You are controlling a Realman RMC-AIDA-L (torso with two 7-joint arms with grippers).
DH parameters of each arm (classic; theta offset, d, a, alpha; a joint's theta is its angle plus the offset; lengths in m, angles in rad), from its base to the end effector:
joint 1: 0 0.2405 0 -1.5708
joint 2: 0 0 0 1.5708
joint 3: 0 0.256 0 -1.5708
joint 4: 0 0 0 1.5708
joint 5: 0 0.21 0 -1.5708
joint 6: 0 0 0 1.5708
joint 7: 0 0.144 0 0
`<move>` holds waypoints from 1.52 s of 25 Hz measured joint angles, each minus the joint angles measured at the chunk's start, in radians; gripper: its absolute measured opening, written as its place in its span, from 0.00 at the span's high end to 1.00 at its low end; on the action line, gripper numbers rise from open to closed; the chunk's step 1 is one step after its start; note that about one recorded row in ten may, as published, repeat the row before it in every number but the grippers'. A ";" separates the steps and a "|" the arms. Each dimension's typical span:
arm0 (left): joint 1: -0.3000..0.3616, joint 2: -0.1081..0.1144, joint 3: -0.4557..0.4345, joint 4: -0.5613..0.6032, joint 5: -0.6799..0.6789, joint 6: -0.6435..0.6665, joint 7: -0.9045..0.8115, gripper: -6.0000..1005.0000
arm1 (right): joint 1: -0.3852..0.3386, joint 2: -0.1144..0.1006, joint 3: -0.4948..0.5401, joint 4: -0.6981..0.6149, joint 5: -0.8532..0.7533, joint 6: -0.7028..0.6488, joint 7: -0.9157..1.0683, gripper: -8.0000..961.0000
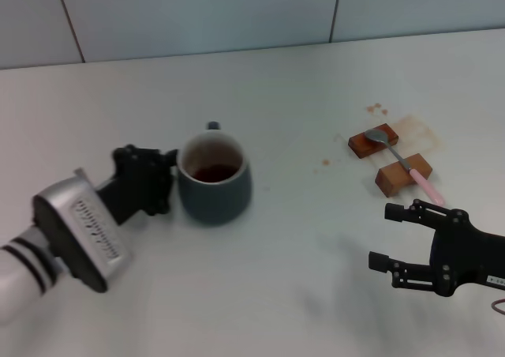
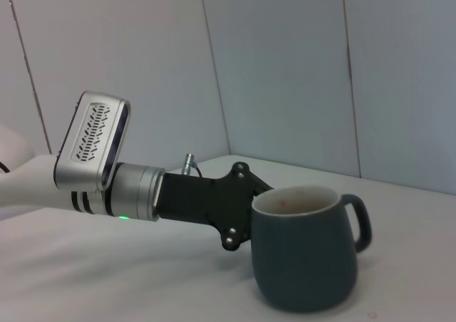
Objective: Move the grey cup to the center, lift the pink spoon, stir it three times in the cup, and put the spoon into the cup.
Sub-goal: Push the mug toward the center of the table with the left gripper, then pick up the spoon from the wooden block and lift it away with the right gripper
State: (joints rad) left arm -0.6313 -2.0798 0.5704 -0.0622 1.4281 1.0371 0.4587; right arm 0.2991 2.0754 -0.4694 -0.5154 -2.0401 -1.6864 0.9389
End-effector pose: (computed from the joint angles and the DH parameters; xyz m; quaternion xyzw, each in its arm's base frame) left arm -0.2935 0.3425 -0.0804 -0.8713 0.1846 -0.0417 0.4528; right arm 0.3323 0.2400 -0.0001 -0.9204 0.1798 0.2800 0.2054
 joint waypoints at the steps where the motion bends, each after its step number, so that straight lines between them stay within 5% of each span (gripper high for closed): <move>1: -0.040 0.000 -0.007 -0.069 0.000 -0.003 0.005 1.00 | 0.000 0.000 0.000 0.000 0.000 0.000 0.000 0.13; 5: -0.077 0.000 -0.027 -0.128 0.000 -0.013 0.007 1.00 | 0.000 0.000 0.000 0.002 0.000 -0.001 0.000 0.13; 9: -0.150 0.000 -0.161 -0.254 0.000 -0.099 0.053 1.00 | -0.002 0.000 0.000 0.005 0.000 -0.001 0.000 0.13; 16: -0.144 0.000 -0.231 -0.270 0.000 -0.110 0.069 1.00 | -0.007 0.000 0.000 0.008 0.006 -0.002 0.000 0.13; 21: -0.096 0.012 -0.264 -0.188 0.003 -0.060 -0.075 1.00 | -0.009 0.000 0.000 0.008 0.011 -0.010 -0.005 0.13; 23: 0.003 0.017 -0.112 0.133 0.136 0.084 -0.630 1.00 | -0.009 0.000 0.000 0.008 0.011 -0.013 -0.005 0.13; 27: 0.091 0.025 0.054 0.376 0.204 0.190 -1.009 1.00 | -0.007 0.000 0.006 0.007 0.013 -0.013 -0.005 0.13; 29: 0.158 0.056 0.159 0.494 0.210 0.279 -1.174 1.00 | -0.004 0.000 0.014 0.007 0.013 -0.018 -0.005 0.13; 33: 0.212 0.141 0.238 0.524 0.211 0.441 -1.324 1.00 | -0.003 0.000 0.029 0.007 0.014 -0.026 -0.002 0.13; 35: 0.212 0.141 0.238 0.524 0.211 0.441 -1.324 1.00 | -0.003 0.000 0.045 0.008 0.014 -0.033 -0.002 0.13; 36: 0.242 0.175 0.241 0.521 0.210 0.548 -1.354 1.00 | -0.004 -0.001 0.054 0.008 0.015 -0.039 -0.001 0.13; 38: 0.274 0.186 0.239 0.525 0.210 0.612 -1.359 1.00 | -0.006 -0.001 0.066 0.008 0.015 -0.049 0.000 0.13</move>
State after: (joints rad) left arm -0.3569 -1.8941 0.8099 0.4624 1.6383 1.6488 -0.8999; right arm 0.2933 2.0744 -0.4038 -0.5077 -2.0250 -1.7351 0.9390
